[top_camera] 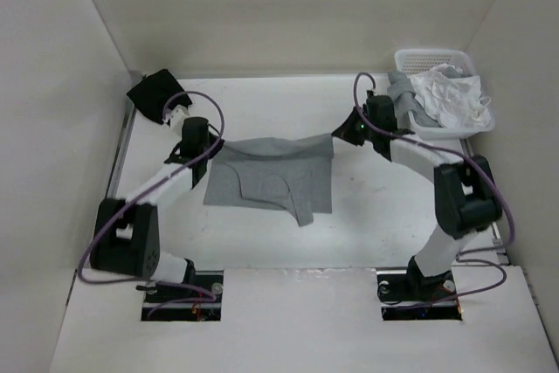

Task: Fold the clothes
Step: Fold the tank top

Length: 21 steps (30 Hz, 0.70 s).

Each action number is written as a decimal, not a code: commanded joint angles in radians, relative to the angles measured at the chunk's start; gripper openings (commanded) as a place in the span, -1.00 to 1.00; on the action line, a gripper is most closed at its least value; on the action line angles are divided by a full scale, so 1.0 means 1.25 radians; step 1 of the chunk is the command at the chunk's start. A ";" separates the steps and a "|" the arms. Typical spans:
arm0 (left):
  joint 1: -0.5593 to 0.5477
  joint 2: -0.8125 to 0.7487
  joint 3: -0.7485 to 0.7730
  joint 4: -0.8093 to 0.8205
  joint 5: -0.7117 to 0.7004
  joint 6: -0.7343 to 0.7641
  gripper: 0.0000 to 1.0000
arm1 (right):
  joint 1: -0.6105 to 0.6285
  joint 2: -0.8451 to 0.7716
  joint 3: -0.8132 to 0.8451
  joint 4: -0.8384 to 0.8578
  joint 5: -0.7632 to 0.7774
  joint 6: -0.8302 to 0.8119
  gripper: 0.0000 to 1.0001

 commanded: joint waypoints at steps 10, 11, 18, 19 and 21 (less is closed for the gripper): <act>0.124 0.248 0.239 0.202 0.215 -0.080 -1.00 | -0.072 0.143 0.263 0.050 -0.103 0.000 -0.99; 0.120 0.230 0.201 0.225 0.220 -0.086 -0.99 | -0.062 0.115 0.224 0.061 -0.087 -0.006 -0.98; 0.130 0.031 -0.098 0.326 0.251 -0.124 -0.98 | 0.016 -0.072 -0.072 0.159 0.007 0.002 -0.98; 0.133 0.007 -0.123 0.326 0.252 -0.123 -0.98 | 0.023 -0.085 -0.094 0.166 0.014 0.005 -0.98; 0.145 -0.055 -0.177 0.324 0.262 -0.113 -0.97 | 0.037 -0.118 -0.151 0.179 0.030 0.010 -0.97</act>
